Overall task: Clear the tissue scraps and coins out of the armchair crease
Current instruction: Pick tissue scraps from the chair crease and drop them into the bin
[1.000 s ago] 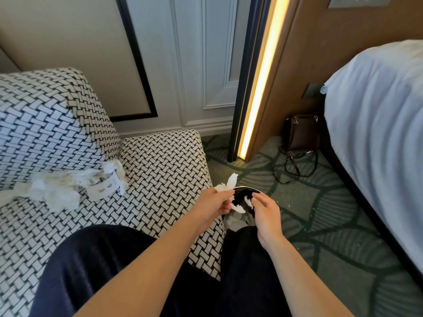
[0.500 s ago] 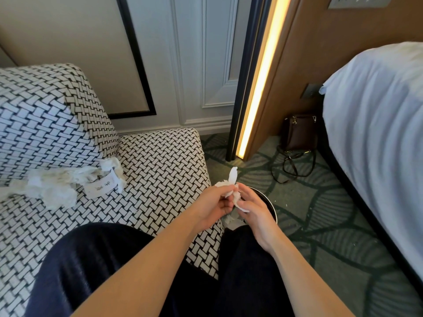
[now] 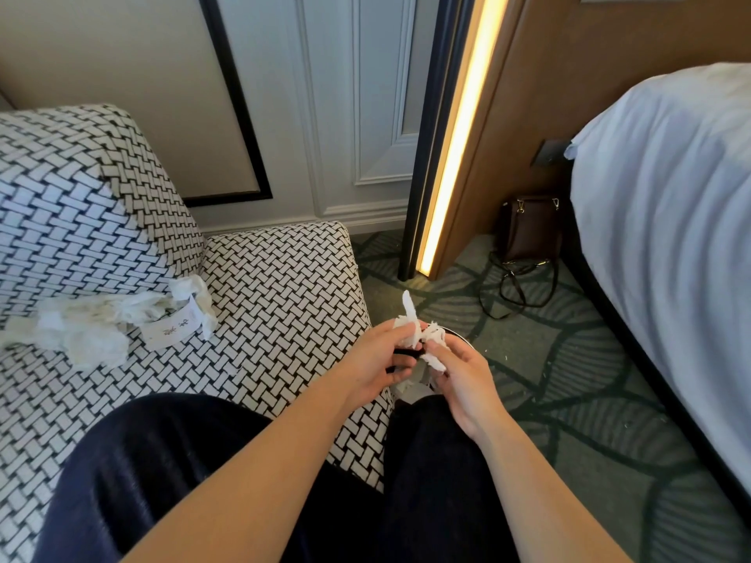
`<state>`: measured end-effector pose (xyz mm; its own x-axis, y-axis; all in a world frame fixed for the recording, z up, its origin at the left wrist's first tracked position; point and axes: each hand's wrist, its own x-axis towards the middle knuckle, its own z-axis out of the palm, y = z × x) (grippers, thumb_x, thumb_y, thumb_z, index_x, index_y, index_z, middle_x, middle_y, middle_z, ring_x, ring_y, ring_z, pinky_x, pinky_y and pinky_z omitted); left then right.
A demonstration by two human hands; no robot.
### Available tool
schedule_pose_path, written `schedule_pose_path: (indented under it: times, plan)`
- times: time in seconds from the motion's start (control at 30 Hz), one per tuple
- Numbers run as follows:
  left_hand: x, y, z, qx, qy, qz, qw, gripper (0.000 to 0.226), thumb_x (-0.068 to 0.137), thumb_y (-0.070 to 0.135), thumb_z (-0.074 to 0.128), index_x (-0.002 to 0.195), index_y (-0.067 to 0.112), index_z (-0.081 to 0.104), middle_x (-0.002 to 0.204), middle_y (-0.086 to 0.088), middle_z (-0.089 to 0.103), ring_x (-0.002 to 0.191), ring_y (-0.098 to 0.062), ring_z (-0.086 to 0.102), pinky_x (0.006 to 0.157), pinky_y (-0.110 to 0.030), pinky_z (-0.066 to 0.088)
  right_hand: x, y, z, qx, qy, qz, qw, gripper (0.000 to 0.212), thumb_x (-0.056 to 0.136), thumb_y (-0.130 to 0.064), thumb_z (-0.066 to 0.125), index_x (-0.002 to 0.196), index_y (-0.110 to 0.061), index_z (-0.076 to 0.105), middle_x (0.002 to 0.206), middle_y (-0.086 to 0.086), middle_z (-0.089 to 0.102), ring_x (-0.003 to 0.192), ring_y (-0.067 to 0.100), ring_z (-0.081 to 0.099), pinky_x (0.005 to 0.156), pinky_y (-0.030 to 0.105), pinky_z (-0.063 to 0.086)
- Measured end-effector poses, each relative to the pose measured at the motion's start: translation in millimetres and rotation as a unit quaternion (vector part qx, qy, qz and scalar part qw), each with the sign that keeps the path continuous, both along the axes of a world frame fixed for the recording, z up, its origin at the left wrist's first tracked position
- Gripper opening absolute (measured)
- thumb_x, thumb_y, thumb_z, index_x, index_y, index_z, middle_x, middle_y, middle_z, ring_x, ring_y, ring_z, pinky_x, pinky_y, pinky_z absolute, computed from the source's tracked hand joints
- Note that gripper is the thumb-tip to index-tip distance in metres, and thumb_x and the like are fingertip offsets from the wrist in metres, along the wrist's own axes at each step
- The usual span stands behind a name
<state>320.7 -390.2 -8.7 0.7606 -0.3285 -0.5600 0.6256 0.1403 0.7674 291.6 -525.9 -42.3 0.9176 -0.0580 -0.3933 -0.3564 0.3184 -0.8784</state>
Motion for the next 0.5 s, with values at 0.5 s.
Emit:
schedule_pose_path:
  times: [0.5]
  plan:
    - [-2, -15, -3, 0.072, 0.036, 0.013, 0.997, 0.045, 0.098, 0.022, 0.047, 0.143, 0.021, 0.036, 0.137, -0.005, 0.048, 0.113, -0.021, 0.053, 0.087, -0.035, 0.048, 13, -4, -10, 0.055, 0.127, -0.182, 0.973, 0.017, 0.095, -0.005, 0.050, 0.109, -0.003, 0.060, 0.097, 0.009, 0.061, 0.084, 0.013, 0.056, 0.069, 0.022, 0.049]
